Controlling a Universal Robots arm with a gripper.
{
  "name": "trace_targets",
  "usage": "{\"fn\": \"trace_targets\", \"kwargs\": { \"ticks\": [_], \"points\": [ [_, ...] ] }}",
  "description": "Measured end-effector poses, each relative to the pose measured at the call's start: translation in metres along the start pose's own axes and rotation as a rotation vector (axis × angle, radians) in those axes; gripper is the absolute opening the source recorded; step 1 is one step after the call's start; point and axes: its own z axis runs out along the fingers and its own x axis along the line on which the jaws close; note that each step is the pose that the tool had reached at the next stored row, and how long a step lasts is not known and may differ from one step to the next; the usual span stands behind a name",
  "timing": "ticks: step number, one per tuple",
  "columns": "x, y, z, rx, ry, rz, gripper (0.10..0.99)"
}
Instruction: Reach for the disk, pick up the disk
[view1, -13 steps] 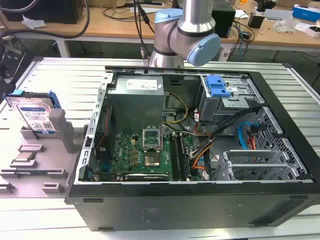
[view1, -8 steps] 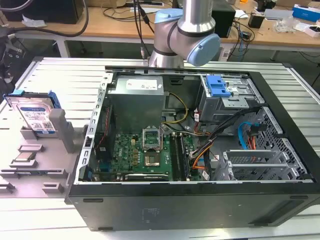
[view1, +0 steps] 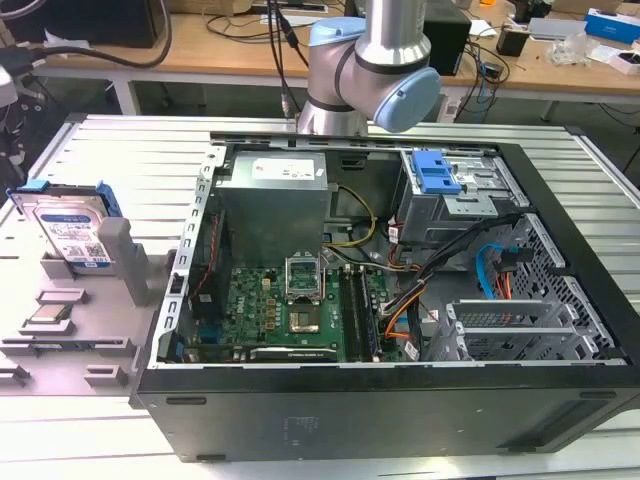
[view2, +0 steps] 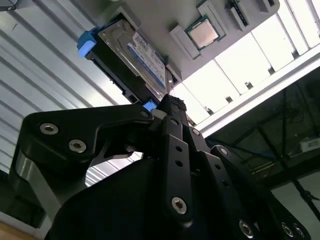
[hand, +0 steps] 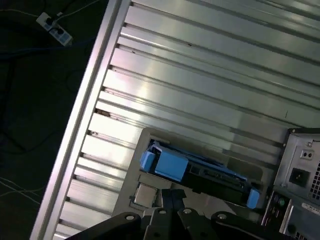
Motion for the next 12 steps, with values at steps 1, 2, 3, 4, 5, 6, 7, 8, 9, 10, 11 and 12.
{"fn": "trace_targets", "kwargs": {
  "ticks": [1,2,3,4,5,6,7,8,9,10,11,12],
  "points": [
    [0.0000,0.0000,0.0000,0.000,0.0009,-0.024,0.106],
    [0.0000,0.0000,0.0000,0.000,0.0022,-0.058,0.106],
    [0.0000,0.0000,0.0000,0.000,0.0030,-0.080,0.106],
    [0.0000,0.0000,0.0000,0.000,0.0034,-0.090,0.106],
    [0.0000,0.0000,0.0000,0.000,0.0043,-0.110,0.106],
    [0.0000,0.0000,0.0000,0.000,0.0052,-0.136,0.106],
    [0.0000,0.0000,0.0000,0.000,0.0056,-0.146,0.106],
    [0.0000,0.0000,0.0000,0.000,0.0061,-0.158,0.106],
    [0.0000,0.0000,0.0000,0.000,0.0065,-0.171,0.106],
    [0.0000,0.0000,0.0000,0.000,0.0070,-0.181,0.106],
    [0.0000,0.0000,0.0000,0.000,0.0078,-0.205,0.106],
    [0.0000,0.0000,0.0000,0.000,0.0084,-0.223,0.106]
  ]
}}
